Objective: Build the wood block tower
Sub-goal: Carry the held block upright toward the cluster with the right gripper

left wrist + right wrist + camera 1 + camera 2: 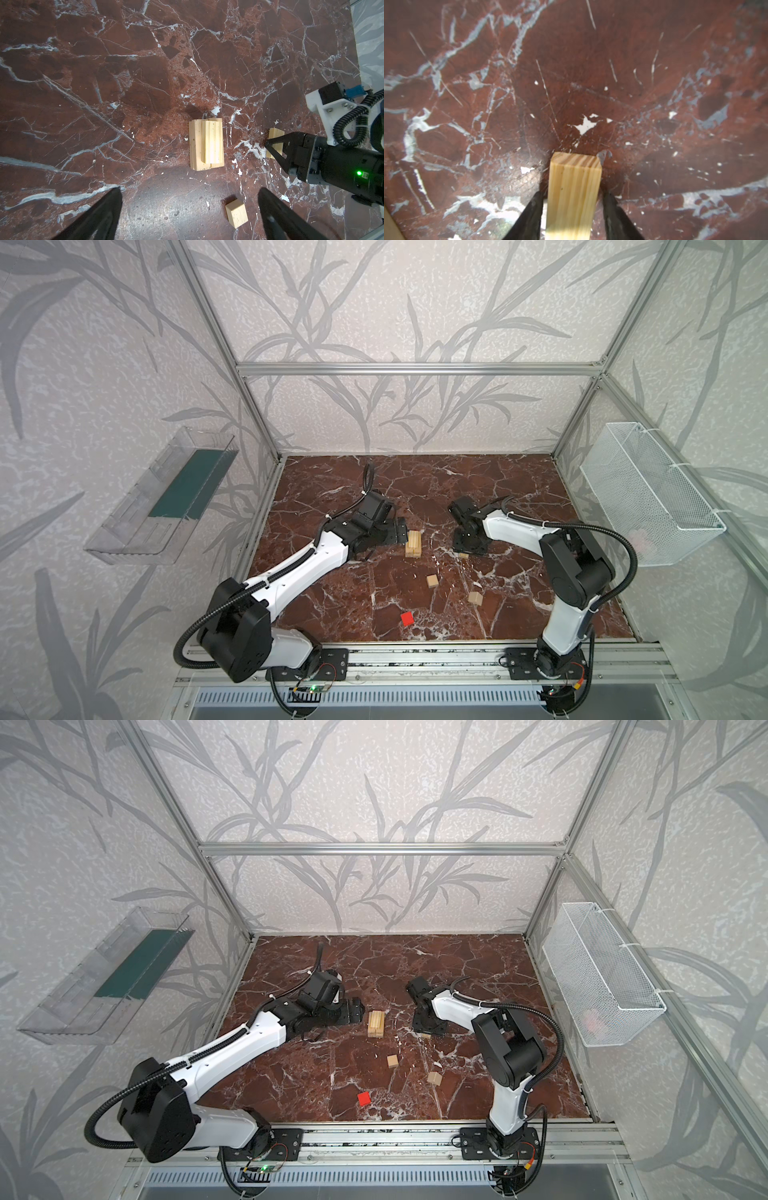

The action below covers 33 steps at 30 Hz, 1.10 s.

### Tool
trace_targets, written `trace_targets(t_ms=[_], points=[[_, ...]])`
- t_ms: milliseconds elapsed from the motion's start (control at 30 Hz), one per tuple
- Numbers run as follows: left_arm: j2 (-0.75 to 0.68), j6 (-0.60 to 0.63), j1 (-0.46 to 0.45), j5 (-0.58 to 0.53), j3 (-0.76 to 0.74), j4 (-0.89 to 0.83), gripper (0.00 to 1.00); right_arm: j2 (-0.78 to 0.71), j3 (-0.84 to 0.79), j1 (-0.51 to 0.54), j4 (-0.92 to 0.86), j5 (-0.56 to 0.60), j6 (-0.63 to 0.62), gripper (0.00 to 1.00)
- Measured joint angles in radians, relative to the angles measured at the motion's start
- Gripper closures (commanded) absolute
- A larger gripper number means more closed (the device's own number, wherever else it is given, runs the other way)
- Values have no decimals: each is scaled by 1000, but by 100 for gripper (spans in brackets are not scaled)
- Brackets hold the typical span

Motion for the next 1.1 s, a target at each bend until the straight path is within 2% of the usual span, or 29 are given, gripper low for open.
trace_targets(t_ms=[433, 833, 1100], points=[[0, 0, 11, 8, 0, 2, 0, 9, 11, 0, -5, 14, -53, 67], [-29, -1, 23, 6, -20, 2, 0, -89, 34, 22, -74, 37, -120, 68], [-115, -6, 40, -4, -87, -3, 1, -127, 140, 91, -173, 44, -84, 69]])
